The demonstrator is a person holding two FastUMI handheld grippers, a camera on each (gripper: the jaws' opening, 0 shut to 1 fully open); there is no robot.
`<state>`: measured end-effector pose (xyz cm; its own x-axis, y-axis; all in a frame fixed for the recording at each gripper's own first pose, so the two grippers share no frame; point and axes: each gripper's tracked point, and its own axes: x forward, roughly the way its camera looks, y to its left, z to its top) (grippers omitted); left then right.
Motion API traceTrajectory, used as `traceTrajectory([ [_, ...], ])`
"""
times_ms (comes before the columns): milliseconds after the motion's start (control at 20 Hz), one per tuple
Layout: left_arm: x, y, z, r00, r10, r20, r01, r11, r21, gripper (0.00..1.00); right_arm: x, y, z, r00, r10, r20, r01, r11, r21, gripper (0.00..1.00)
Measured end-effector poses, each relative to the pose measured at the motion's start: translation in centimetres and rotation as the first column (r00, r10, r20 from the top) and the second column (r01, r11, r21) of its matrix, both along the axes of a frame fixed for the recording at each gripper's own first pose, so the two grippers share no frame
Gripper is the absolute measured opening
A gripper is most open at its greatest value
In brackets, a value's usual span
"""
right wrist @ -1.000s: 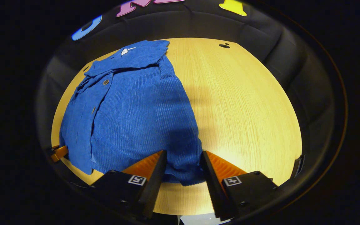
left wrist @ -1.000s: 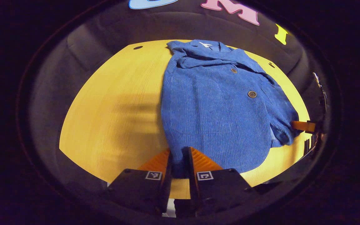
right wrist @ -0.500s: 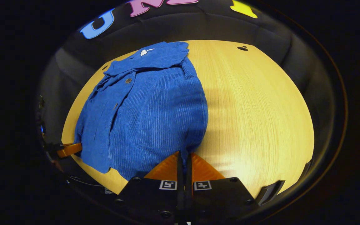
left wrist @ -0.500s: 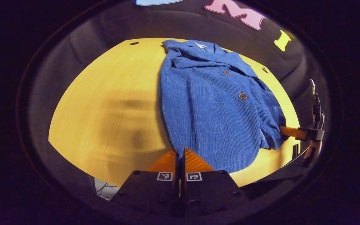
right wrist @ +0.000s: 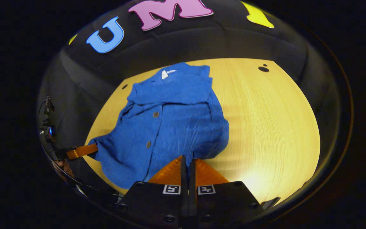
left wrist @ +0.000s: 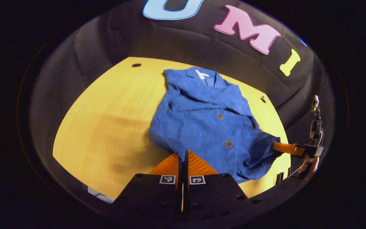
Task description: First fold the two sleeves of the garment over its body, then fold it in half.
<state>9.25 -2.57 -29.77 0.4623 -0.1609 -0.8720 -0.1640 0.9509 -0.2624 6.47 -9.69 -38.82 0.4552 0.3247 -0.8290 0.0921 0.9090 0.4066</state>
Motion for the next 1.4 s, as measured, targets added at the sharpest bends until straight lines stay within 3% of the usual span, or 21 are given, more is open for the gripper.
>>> traceTrajectory([
  [350,12.4,1.6,4.4,0.990,-0.029,0.140,0.020,0.997,0.070,0.00,13.8,-0.2,4.4,0.982,0.007,0.190,-0.014,0.999,0.035,0.05],
  [650,25.0,4.4,6.1,0.970,-0.014,0.243,-0.015,0.993,0.117,0.00,25.0,-2.2,4.3,0.960,0.012,0.281,-0.014,1.000,0.005,0.05],
  [800,31.2,6.6,4.6,0.960,0.022,0.278,-0.061,0.989,0.135,0.00,30.6,-3.8,2.7,0.949,-0.016,0.313,0.025,0.999,-0.024,0.04],
  [950,36.2,9.3,0.7,0.970,0.038,0.239,-0.088,0.975,0.204,0.00,35.6,-5.1,-0.7,0.947,-0.049,0.316,0.069,0.996,-0.053,0.04],
  [1150,40.3,9.5,-4.5,0.983,0.047,0.176,-0.088,0.970,0.228,0.01,38.8,-6.1,-6.9,0.965,-0.061,0.254,0.102,0.983,-0.150,0.05],
  [1250,40.7,9.3,-6.2,0.989,0.024,0.149,-0.060,0.968,0.243,0.13,38.8,-6.6,-9.3,0.972,-0.053,0.227,0.107,0.966,-0.236,0.10],
  [1400,40.9,9.3,-6.6,0.979,0.048,0.197,-0.099,0.961,0.258,0.88,38.3,-8.7,-8.8,0.968,-0.013,0.250,0.106,0.926,-0.362,0.67],
])
